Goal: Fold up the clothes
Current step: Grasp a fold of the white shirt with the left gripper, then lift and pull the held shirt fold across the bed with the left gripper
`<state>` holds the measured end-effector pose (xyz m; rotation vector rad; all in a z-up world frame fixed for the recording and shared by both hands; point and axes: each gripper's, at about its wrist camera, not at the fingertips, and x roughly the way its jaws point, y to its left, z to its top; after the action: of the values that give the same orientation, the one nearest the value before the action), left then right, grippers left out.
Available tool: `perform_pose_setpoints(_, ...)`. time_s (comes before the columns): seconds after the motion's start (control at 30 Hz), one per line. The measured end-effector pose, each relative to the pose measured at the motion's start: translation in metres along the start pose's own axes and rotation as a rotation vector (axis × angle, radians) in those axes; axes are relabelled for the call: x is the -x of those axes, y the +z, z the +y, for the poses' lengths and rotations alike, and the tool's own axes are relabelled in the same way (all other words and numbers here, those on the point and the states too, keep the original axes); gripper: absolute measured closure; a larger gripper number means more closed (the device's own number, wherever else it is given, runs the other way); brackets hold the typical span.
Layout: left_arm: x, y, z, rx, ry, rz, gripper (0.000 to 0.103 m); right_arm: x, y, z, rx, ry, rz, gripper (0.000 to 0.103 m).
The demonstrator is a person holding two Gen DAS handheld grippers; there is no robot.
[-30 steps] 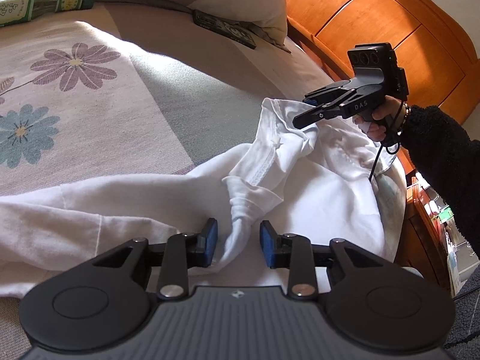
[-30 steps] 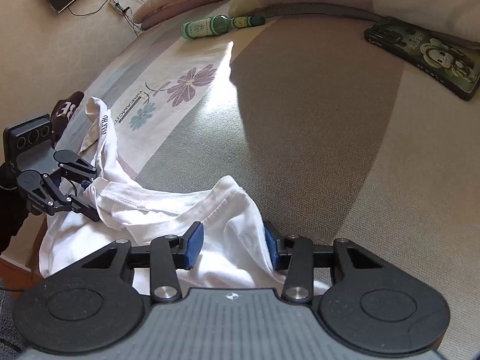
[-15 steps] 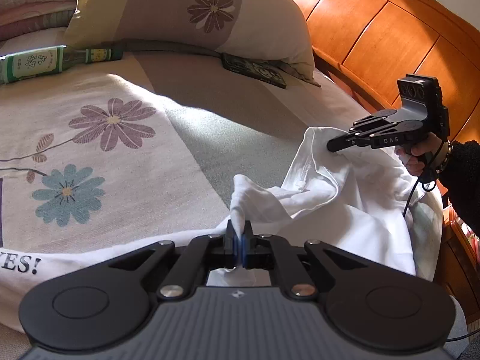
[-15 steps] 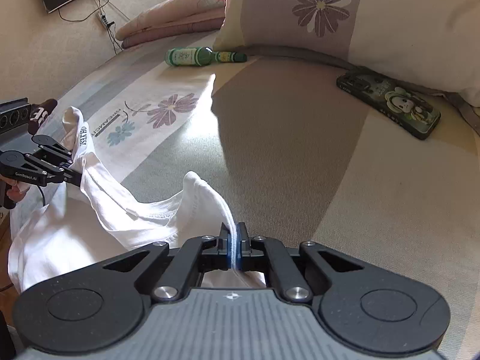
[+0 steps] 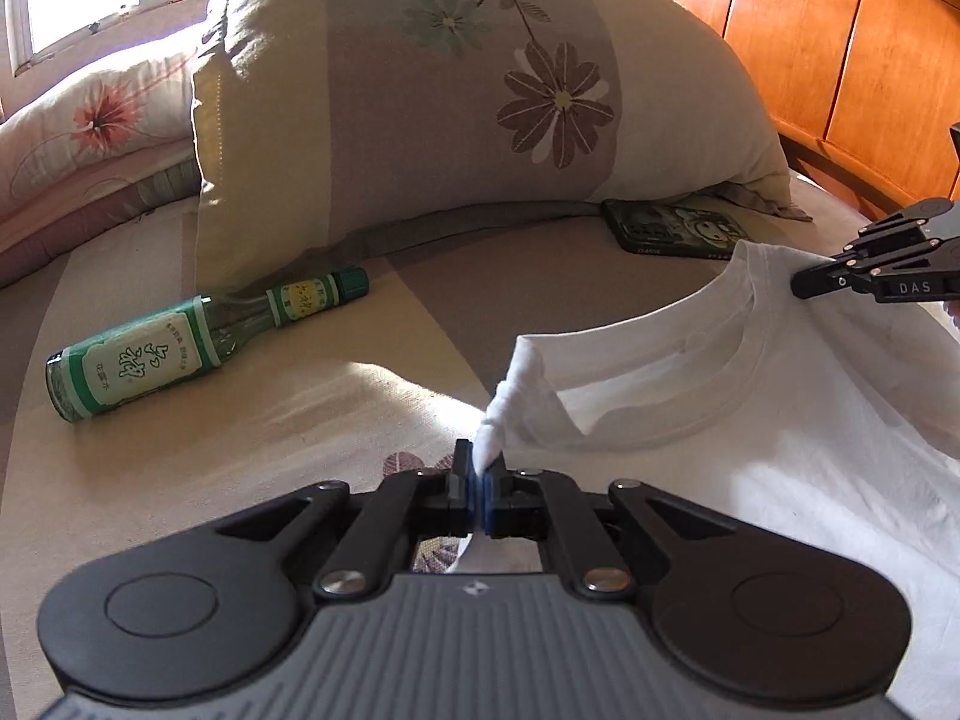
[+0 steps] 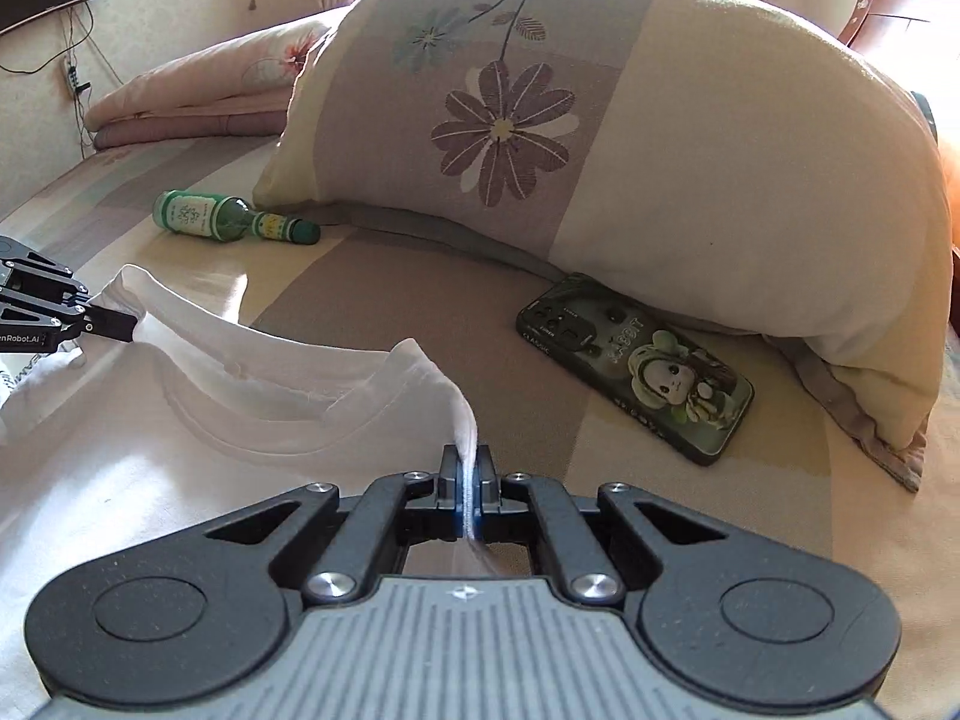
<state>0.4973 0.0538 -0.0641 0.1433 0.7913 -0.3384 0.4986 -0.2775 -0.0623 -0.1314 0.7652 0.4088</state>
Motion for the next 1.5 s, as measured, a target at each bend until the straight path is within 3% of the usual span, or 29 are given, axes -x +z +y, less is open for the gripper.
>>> perform_pose_setpoints(0.27,-0.056,0.0,0.017,0.079,0.061,0.077,0.098,-0.059,0.02,-0.002,-0.006,-0.092,0.022,0.098)
perform_pose_setpoints(0.43,-0.058,-0.005,0.037,0.195,0.043,0.055,0.087,-0.077,0.004,-0.002,-0.028,-0.098,0.046,0.093)
perform_pose_setpoints(0.5,-0.047,-0.005,0.042,0.207,0.064,0.043,0.077,-0.062,0.003,-0.006,-0.051,-0.087,0.031,0.088)
perform_pose_setpoints(0.6,-0.028,-0.005,0.05,0.219,0.101,0.023,0.077,-0.029,0.002,-0.012,-0.075,-0.082,-0.002,0.075)
perform_pose_setpoints(0.63,-0.022,-0.005,0.053,0.223,0.114,0.017,0.076,-0.016,0.001,-0.014,-0.08,-0.08,-0.011,0.075)
perform_pose_setpoints(0.73,0.006,-0.016,0.048,0.207,0.087,0.011,0.069,0.026,-0.01,-0.011,-0.066,-0.071,-0.008,0.068)
perform_pose_setpoints(0.9,0.065,-0.052,0.012,0.141,-0.045,0.032,0.056,0.086,-0.052,0.013,-0.072,-0.037,0.061,0.048)
perform_pose_setpoints(1.07,0.124,-0.099,-0.043,0.089,-0.209,0.036,0.042,0.123,-0.114,0.045,-0.193,0.04,0.13,0.041)
perform_pose_setpoints(1.3,0.184,-0.156,-0.107,0.045,-0.206,-0.038,0.033,0.143,-0.19,0.083,-0.44,0.11,0.132,0.037)
perform_pose_setpoints(1.43,0.201,-0.185,-0.123,0.104,-0.183,-0.043,0.031,0.151,-0.221,0.098,-0.571,0.135,0.082,0.033)
perform_pose_setpoints(1.5,0.208,-0.2,-0.125,0.157,-0.187,-0.032,0.031,0.158,-0.234,0.107,-0.606,0.132,0.039,0.025)
